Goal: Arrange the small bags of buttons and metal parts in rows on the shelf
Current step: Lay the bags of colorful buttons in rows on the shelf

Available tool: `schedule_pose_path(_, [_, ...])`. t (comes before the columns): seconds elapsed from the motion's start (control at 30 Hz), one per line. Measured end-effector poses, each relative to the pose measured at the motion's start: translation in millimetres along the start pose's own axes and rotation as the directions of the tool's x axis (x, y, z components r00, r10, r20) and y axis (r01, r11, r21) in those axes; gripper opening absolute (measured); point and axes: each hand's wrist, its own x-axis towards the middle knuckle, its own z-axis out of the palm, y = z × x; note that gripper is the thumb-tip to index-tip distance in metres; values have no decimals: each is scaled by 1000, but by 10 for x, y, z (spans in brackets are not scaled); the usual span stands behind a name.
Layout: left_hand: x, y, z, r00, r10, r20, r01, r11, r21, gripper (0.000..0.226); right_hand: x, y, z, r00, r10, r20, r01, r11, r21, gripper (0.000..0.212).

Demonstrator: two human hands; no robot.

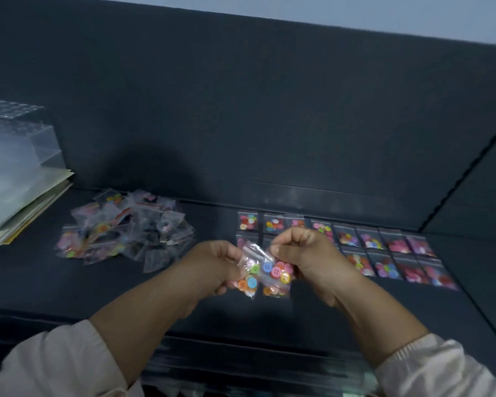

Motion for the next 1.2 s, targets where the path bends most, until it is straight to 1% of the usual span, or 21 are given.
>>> schedule_pose_path(0.07, [7, 33, 206, 1000, -6, 19, 5, 997, 72, 20, -66, 79, -245, 1000, 17, -20, -18, 997, -73, 13])
schedule_pose_path(0.17, [24, 66, 519, 1000, -1, 24, -2, 992, 127, 23, -161, 212, -595, 998, 62, -11, -63, 977, -205, 11])
schedule_pose_path(0.23, [67, 46, 733, 1000, 7, 26, -11, 988, 156, 26, -209, 311, -775, 995, 101, -7, -98, 945, -311, 11])
schedule_pose_path(0.3, [131, 17, 930, 1000, 11, 16, -13, 985, 172, 27, -219, 431, -904, 992, 128, -10, -120, 893, -434, 12])
schedule_pose_path(0.37, [202, -25, 1099, 1000, 25, -4, -24, 978, 209, 29, -192, 551, -999, 993, 113, -21, -108, 849, -518, 14])
schedule_pose_path(0.4, [224, -50, 1172, 999, 46, -21, -39, 966, 254, 31, -187, 603, -1034, 996, 87, -32, -90, 828, -553, 16])
schedule_pose_path(0.43, [234, -63, 1221, 995, 91, -41, -70, 932, 356, 33, -184, 642, -1067, 998, 30, -54, -57, 788, -613, 22])
schedule_pose_path(0.47, [229, -62, 1255, 985, 164, -60, -111, 851, 513, 36, -194, 669, -1097, 995, -57, -79, -13, 724, -690, 33])
schedule_pose_path(0.5, [221, -74, 1269, 963, 259, -71, -144, 720, 679, 39, -217, 686, -1129, 983, -160, -88, 39, 654, -755, 38])
schedule_pose_path(0.53, [230, -86, 1275, 926, 370, -75, -165, 575, 802, 42, -250, 696, -1155, 961, -263, -80, 98, 601, -793, 38])
schedule_pose_path(0.57, [235, -109, 1272, 892, 448, -62, -167, 454, 875, 44, -284, 713, -1179, 942, -332, -58, 148, 564, -813, 32])
schedule_pose_path(0.6, [231, -123, 1268, 867, 497, -33, -182, 378, 908, 44, -318, 743, -1203, 929, -369, -26, 190, 536, -823, 25])
schedule_pose_path(0.63, [239, -138, 1262, 840, 542, 20, -227, 319, 920, 43, -347, 781, -1223, 924, -382, 10, 225, 522, -823, 18])
schedule_pose_path(0.7, [299, -200, 1246, 810, 568, 144, -336, 249, 908, 36, -387, 877, -1254, 925, -369, 89, 282, 511, -812, 6])
schedule_pose_path(0.77, [353, -262, 1235, 815, 531, 233, -370, 166, 914, 30, -395, 958, -1275, 920, -360, 156, 328, 486, -810, 4])
schedule_pose_path(0.8, [365, -279, 1254, 839, 485, 248, -371, 176, 912, 25, -390, 992, -1282, 918, -353, 182, 341, 467, -816, 7])
schedule_pose_path(0.83, [383, -310, 1273, 847, 464, 259, -372, 170, 913, 23, -379, 1021, -1285, 916, -346, 203, 352, 449, -821, 10])
schedule_pose_path(0.93, [446, -389, 1300, 882, 387, 270, -359, 181, 916, 31, -342, 1061, -1287, 905, -364, 219, 372, 429, -823, 16])
schedule_pose_path(0.97, [462, -395, 1316, 879, 390, 275, -366, 182, 913, 30, -327, 1067, -1288, 899, -378, 219, 380, 427, -821, 16])
schedule_pose_path(1.03, [482, -419, 1335, 852, 443, 280, -392, 183, 902, 26, -294, 1077, -1295, 890, -398, 221, 392, 422, -818, 16])
schedule_pose_path(1.2, [564, -458, 1354, 802, 517, 298, -414, 121, 902, 24, -197, 1111, -1299, 873, -423, 243, 408, 360, -839, 14])
